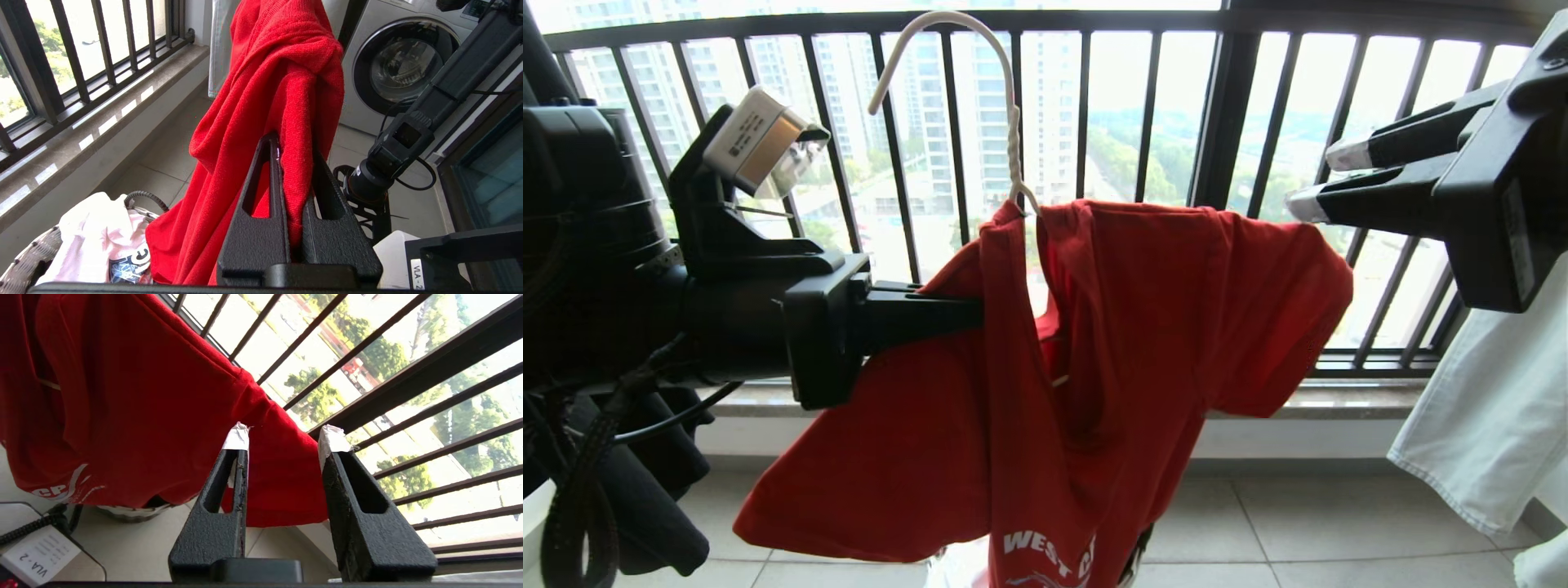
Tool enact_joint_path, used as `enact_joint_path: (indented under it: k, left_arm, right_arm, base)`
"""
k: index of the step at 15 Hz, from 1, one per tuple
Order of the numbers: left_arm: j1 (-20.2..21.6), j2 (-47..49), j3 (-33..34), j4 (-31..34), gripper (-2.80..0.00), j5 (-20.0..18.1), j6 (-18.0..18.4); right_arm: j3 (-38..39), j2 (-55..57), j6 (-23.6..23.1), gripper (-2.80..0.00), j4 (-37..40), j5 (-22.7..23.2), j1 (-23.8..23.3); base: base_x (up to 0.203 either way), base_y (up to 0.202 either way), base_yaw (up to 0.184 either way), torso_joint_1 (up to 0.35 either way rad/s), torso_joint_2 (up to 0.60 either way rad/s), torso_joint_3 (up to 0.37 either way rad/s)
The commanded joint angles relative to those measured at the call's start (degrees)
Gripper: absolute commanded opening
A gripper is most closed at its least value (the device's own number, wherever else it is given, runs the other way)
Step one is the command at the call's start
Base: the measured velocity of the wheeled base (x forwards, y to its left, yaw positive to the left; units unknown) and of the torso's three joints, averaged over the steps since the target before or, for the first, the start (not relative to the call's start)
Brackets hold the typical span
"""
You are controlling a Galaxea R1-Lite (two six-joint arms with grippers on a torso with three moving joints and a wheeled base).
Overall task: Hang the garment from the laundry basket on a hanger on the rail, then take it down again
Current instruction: Hang the clothes rack on the clothesline
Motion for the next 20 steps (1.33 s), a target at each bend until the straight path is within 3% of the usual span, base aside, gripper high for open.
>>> enact_joint_path:
  k: [1,3,5,7,10,16,20]
  left_arm:
    - [0.27,-0.01,0.63,-0.11,-2.80,-1.24,-0.10]
    - [0.18,-0.09,0.80,-0.02,-2.80,-2.20,-0.10]
    - [0.03,0.06,0.69,0.60,-2.80,-3.35,-0.18]
    - [-0.75,-0.80,-0.57,4.30,-2.80,-3.35,-0.18]
    - [-2.31,-3.26,-4.72,14.75,-2.80,-3.35,-0.03]
    - [-3.95,-3.61,-4.82,15.54,-2.80,-3.35,0.08]
    - [-4.83,-3.52,-4.73,15.71,-2.80,-3.35,0.08]
  right_arm:
    - [-2.11,0.94,0.53,0.00,3.38,5.09,0.06]
    - [-4.94,1.72,0.55,0.00,6.77,5.81,0.05]
    - [-7.70,2.22,0.67,0.00,11.88,10.99,0.02]
    - [-8.12,2.41,0.59,0.00,13.41,15.91,-0.63]
    - [-9.48,3.63,-1.27,0.00,14.24,24.37,-5.33]
    - [-9.99,4.31,-6.34,0.00,16.68,39.93,-10.92]
    - [-10.72,5.37,-8.59,0.00,17.37,42.98,-11.99]
  base:
    - [0.000,0.000,0.000,0.000,0.00,0.000]
    - [0.000,0.000,0.000,0.000,0.00,0.000]
    - [0.000,0.000,0.000,0.000,0.00,0.000]
    - [0.000,0.000,0.000,0.000,0.00,0.000]
    - [0.000,0.000,0.000,0.000,0.00,0.000]
    - [0.000,0.000,0.000,0.000,0.00,0.000]
    - [0.000,0.000,0.000,0.000,0.00,0.000]
